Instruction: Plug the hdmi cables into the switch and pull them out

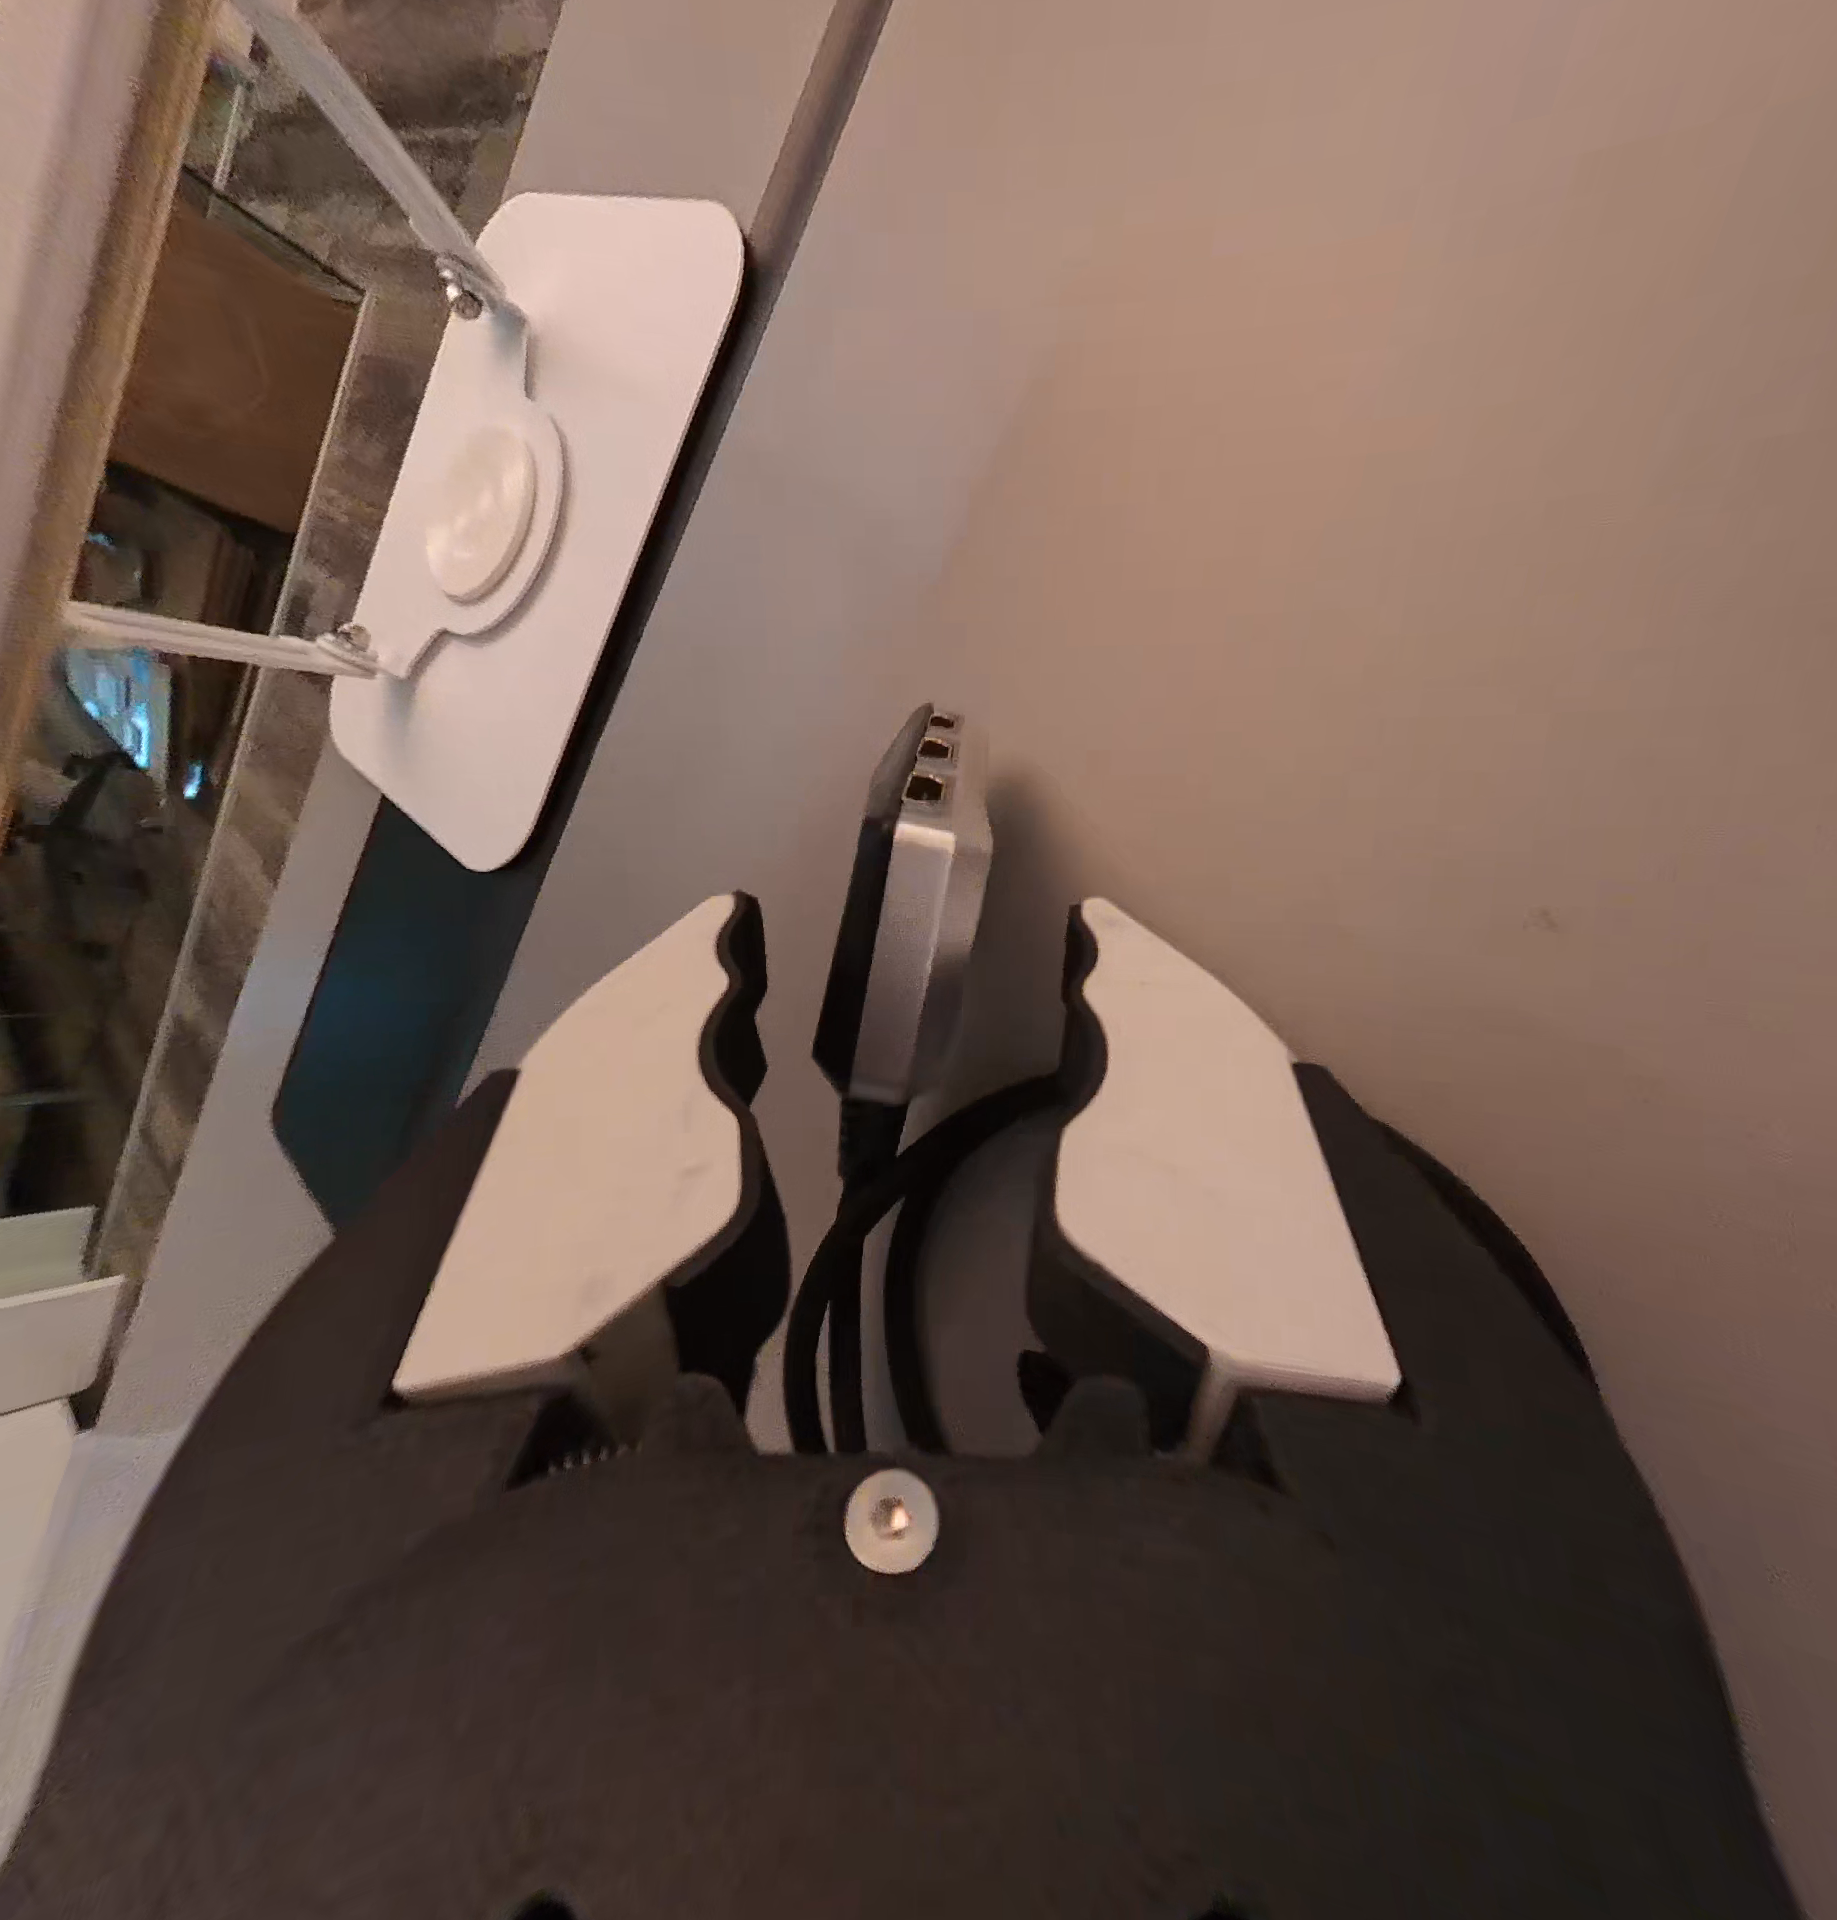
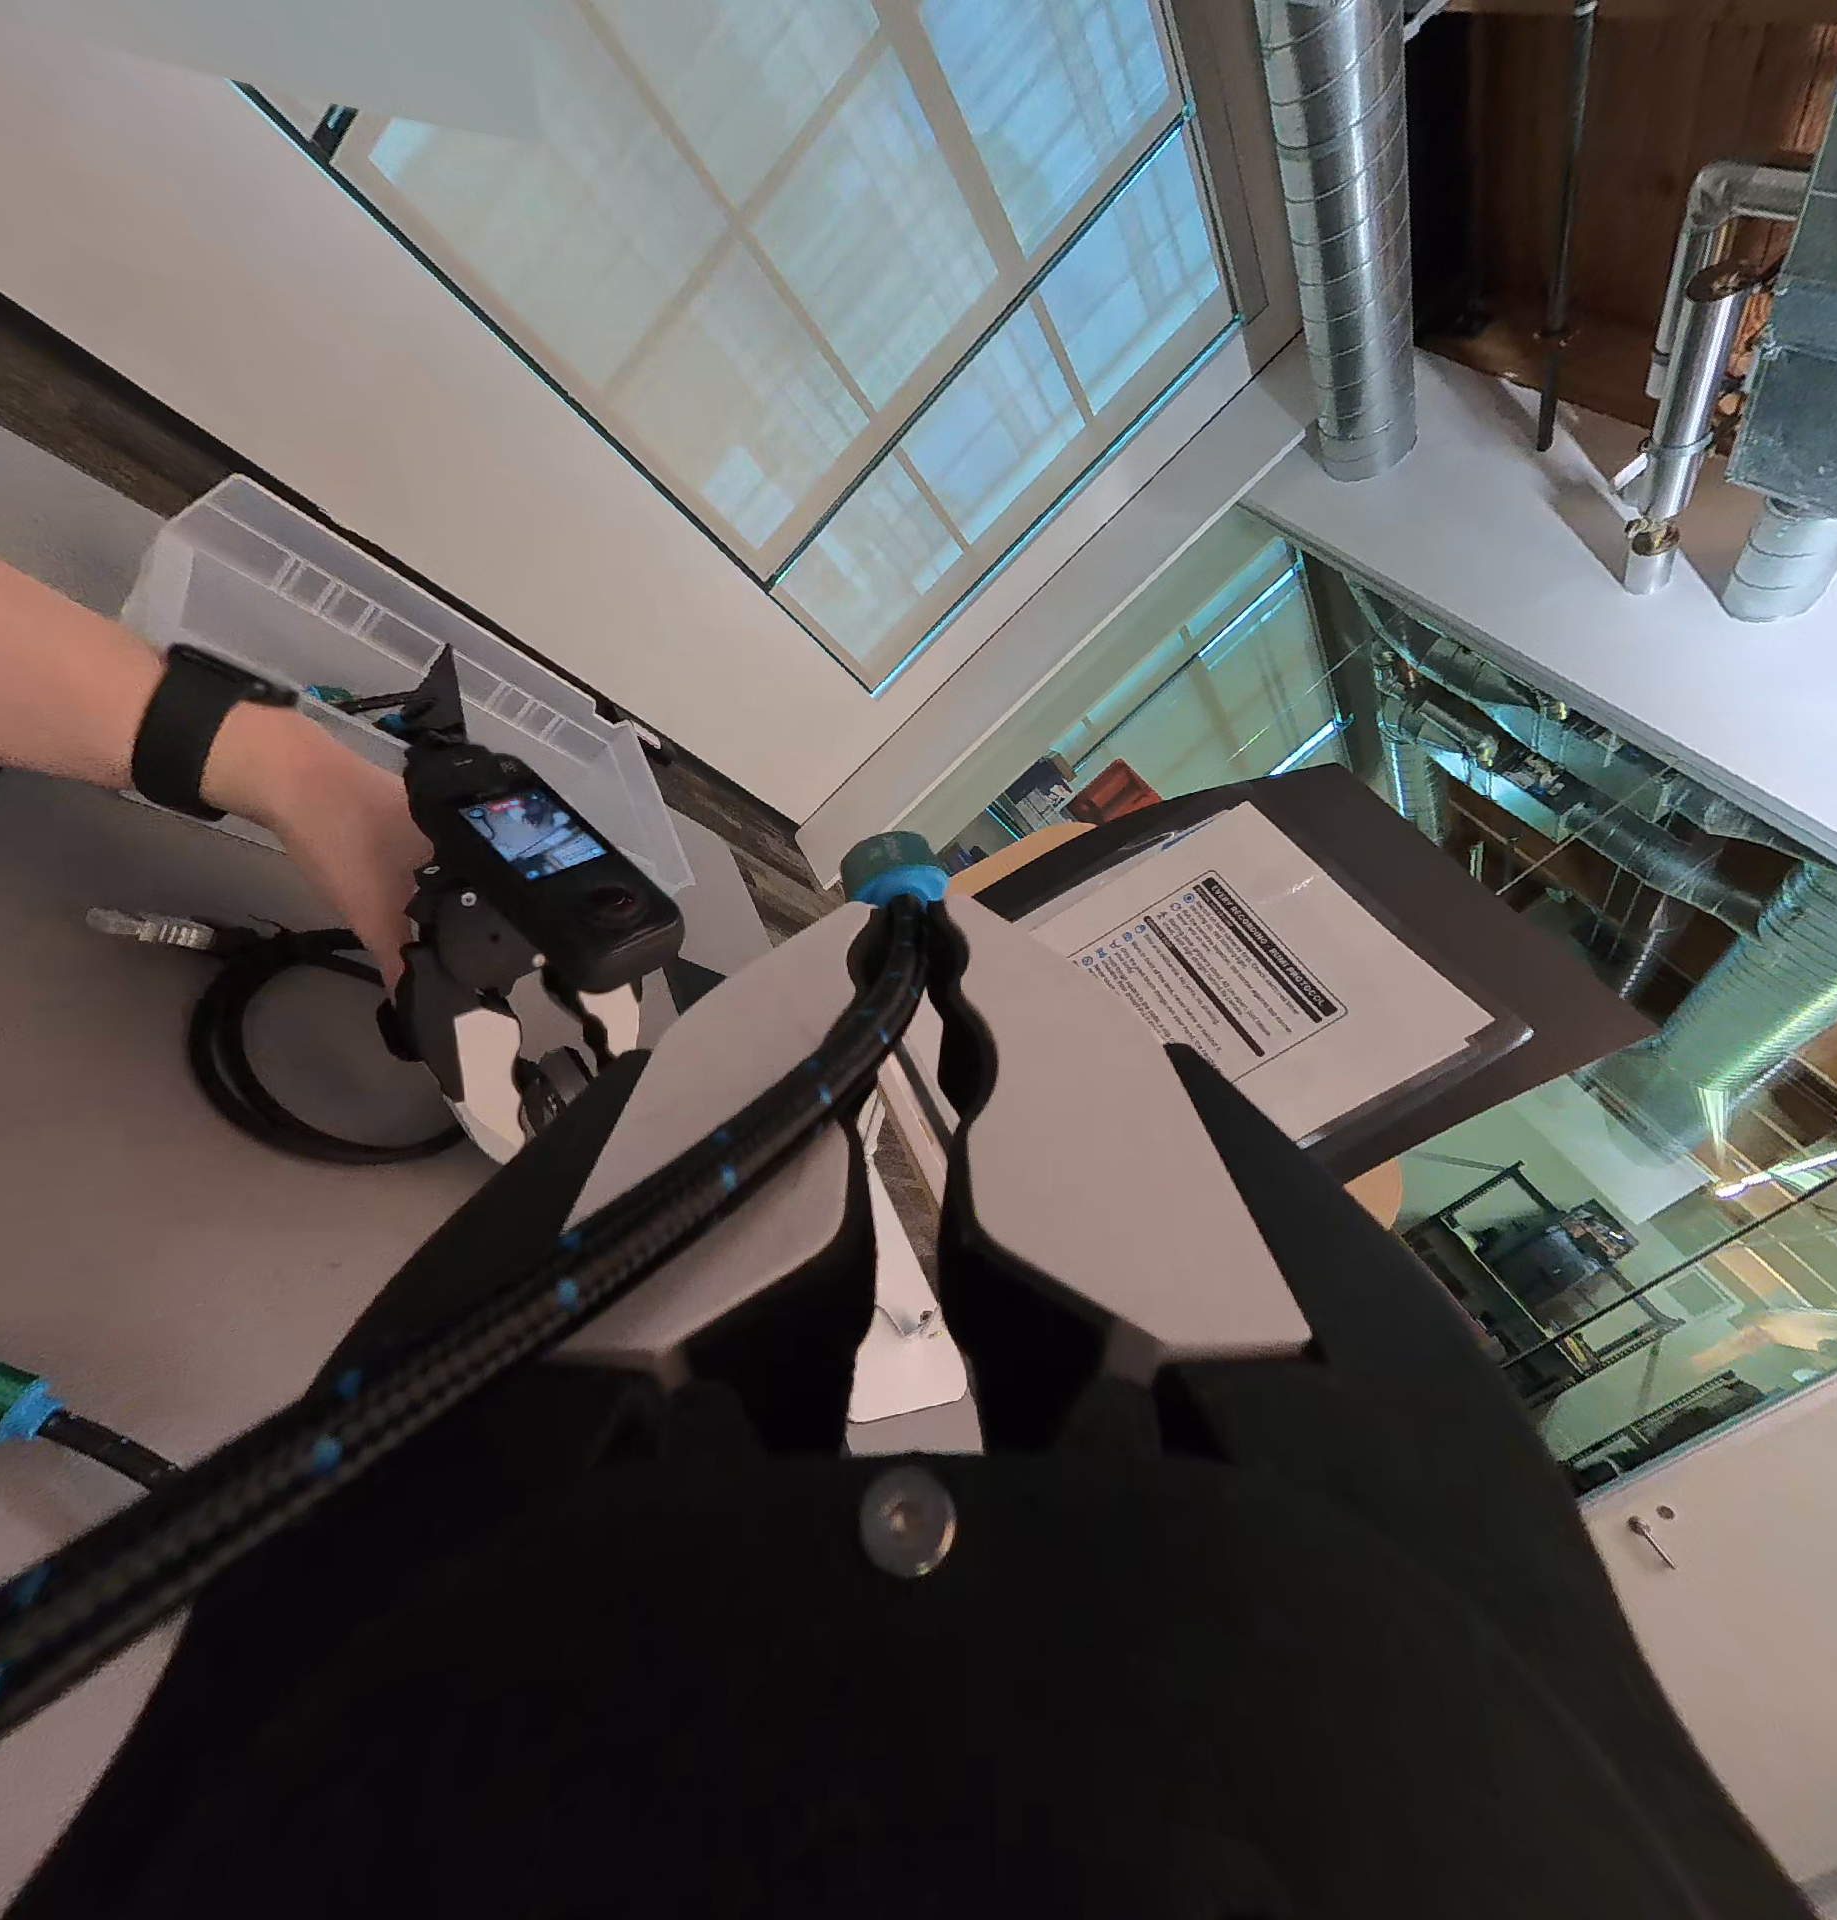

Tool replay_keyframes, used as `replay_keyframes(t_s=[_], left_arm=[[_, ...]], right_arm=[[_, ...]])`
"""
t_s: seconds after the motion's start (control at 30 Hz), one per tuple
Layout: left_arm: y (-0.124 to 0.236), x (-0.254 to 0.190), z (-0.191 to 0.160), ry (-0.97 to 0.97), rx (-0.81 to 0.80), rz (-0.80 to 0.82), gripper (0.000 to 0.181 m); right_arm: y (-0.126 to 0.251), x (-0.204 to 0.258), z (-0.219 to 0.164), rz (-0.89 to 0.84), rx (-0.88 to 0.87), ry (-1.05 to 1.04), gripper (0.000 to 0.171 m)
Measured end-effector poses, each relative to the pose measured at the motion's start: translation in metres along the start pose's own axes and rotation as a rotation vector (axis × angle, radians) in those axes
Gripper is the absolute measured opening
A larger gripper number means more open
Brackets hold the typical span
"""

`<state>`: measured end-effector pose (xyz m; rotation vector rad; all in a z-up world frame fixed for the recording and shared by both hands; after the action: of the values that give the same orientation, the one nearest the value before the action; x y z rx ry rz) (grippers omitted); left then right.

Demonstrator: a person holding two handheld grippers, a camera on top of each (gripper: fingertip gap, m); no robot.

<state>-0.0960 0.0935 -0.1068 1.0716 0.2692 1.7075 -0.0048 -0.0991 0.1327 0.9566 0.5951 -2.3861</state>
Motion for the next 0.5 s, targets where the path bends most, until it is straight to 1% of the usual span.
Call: replay_keyframes(t_s=[0.13, 0.2, 0.23, 0.27, 0.4, 0.5], left_arm=[[-0.010, 0.001, -0.004, -0.005, 0.003, -0.011, 0.055], [-0.014, -0.002, -0.004, -0.009, -0.004, -0.029, 0.044], [-0.016, -0.002, -0.004, -0.012, -0.003, -0.029, 0.033], [-0.017, -0.002, -0.004, -0.010, -0.008, -0.029, 0.029], [-0.021, 0.000, -0.005, 0.013, -0.004, -0.024, 0.029], [-0.023, 0.002, -0.008, -0.035, 0.002, 0.002, 0.026]], right_arm=[[-0.002, 0.001, -0.004, 0.005, 0.014, -0.007, 0.008], [-0.003, 0.001, -0.007, 0.007, 0.018, -0.013, 0.008], [-0.004, 0.001, -0.008, 0.007, 0.021, -0.015, 0.008], [-0.004, 0.001, -0.009, 0.007, 0.021, -0.018, 0.008], [-0.002, -0.001, -0.007, 0.013, -0.012, -0.068, 0.008], [0.000, -0.005, -0.008, -0.001, -0.026, -0.110, 0.008]])
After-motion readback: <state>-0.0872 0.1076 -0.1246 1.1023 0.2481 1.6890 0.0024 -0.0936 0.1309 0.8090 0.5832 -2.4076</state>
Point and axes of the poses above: each gripper's, where its closed fingertips meet, y back along the fingers, z out of its top, x = y × z across the jaws, the point moved 2 cm from there along y, back along the fingers, and after that the axes turned 5 degrees about -x, right-handed, at the moved point
